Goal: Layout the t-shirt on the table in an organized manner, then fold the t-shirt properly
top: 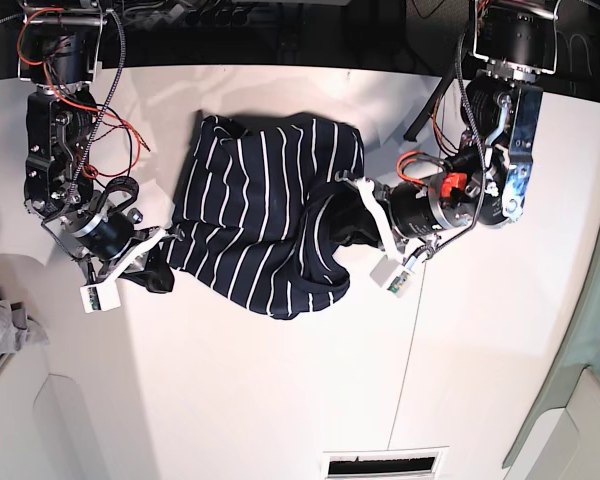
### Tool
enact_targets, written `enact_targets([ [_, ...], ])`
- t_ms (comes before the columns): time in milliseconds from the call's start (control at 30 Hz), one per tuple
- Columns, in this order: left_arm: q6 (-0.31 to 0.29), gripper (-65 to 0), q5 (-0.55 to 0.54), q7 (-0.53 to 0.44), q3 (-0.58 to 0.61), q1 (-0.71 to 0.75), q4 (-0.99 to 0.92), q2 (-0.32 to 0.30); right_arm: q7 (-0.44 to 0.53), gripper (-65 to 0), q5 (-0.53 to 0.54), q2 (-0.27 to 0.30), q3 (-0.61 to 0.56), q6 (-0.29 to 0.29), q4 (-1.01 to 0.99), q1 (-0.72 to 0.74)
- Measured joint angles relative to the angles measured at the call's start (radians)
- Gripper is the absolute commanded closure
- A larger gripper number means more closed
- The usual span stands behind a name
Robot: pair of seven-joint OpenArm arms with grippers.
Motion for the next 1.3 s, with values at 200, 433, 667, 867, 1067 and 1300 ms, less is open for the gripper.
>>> enact_targets([
  [200, -0.007, -2.6, -0.006, -0.06, 0.037, 0.133, 0.087, 0.007, 0.01, 0.0, -0.032, 0.0, -0.031, 0.0, -0.011, 0.078],
  [433, -0.008, -2.6, 0.114, -0.089, 0.156, 0.16, 0.074, 0.047, 0.044, 0.0, -0.093, -0.006, -0.187, 0.003, -0.155, 0.164],
  [667, 0.109, -2.6, 0.204, -0.225, 0.221, 0.162, -0.067, 0.055, 0.148, 0.0, -0.262, -0.006, -0.372, 0.003, -0.244, 0.166],
  [867, 0.108, -2.6, 0.244, -0.245, 0.22, 0.106, -0.198, 0.101, 0.153, 0.0, -0.264, -0.006, -0.389, 0.0, -0.25, 0.161],
  [1067, 0.136, -2.6, 0.219, -0.256, 0.2, 0.035, -0.286, 0.108, 0.156, 0.0, -0.263, 0.0, -0.389, 0.0, -0.25, 0.136],
  [1300, 0.144, -2.6, 0.225, -0.267, 0.124, -0.084, -0.4, 0.107, 0.161, 0.0, -0.259, 0.016, -0.379, -0.003, -0.246, 0.126],
])
